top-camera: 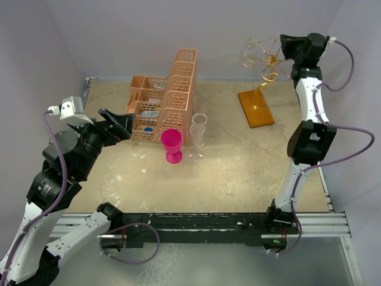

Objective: Take the wine glass off the wine glass rack
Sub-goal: Pick up the wine glass from the wine rack.

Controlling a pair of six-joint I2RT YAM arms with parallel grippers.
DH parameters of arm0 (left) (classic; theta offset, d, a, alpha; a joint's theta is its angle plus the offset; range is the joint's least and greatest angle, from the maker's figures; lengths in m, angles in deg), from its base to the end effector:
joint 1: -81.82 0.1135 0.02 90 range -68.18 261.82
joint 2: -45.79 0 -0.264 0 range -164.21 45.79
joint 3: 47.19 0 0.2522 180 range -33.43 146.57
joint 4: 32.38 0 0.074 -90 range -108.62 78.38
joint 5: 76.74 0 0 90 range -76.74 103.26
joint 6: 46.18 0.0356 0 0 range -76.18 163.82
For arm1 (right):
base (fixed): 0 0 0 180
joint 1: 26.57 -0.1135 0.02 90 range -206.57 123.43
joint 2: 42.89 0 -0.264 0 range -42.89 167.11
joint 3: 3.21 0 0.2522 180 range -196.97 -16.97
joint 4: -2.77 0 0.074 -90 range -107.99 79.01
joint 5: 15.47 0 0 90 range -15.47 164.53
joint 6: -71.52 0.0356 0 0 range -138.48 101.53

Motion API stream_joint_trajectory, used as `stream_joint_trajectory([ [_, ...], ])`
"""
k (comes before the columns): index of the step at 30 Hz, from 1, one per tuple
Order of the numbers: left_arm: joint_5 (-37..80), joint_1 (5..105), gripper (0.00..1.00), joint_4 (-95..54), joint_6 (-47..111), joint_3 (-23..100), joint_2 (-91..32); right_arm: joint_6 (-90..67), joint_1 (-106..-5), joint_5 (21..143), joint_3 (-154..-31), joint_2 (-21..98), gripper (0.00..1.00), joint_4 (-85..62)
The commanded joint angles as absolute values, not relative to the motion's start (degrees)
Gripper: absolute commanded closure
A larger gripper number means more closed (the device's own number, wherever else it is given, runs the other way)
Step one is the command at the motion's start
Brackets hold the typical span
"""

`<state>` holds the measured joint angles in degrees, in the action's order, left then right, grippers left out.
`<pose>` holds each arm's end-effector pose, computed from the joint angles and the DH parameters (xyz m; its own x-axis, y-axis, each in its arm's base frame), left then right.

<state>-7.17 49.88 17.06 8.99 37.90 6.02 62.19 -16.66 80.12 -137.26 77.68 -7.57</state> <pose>0.0927 -0.0432 0.4540 -0.1644 -0.5282 -0.8331 0.1296 0.8257 -0.5491 0.5018 -0.0841 0.4056 0.0832 0.9824 -0.1671 -0.0410 0.1710 0.9844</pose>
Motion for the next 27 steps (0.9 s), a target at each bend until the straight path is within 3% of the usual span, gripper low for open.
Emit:
stream_joint_trajectory([
  [1,-7.7,49.9,0.01,15.7,10.2,38.2,6.4,61.3,-16.5,77.0,-140.6,74.7,1.00,-8.3],
  [11,-7.8,49.9,0.01,16.0,10.2,38.6,6.4,61.7,-16.4,74.9,-141.7,74.0,1.00,-9.7],
  [27,-7.0,49.9,0.01,16.0,9.5,38.6,6.5,60.9,-15.8,77.5,-132.0,65.4,1.00,-6.4],
])
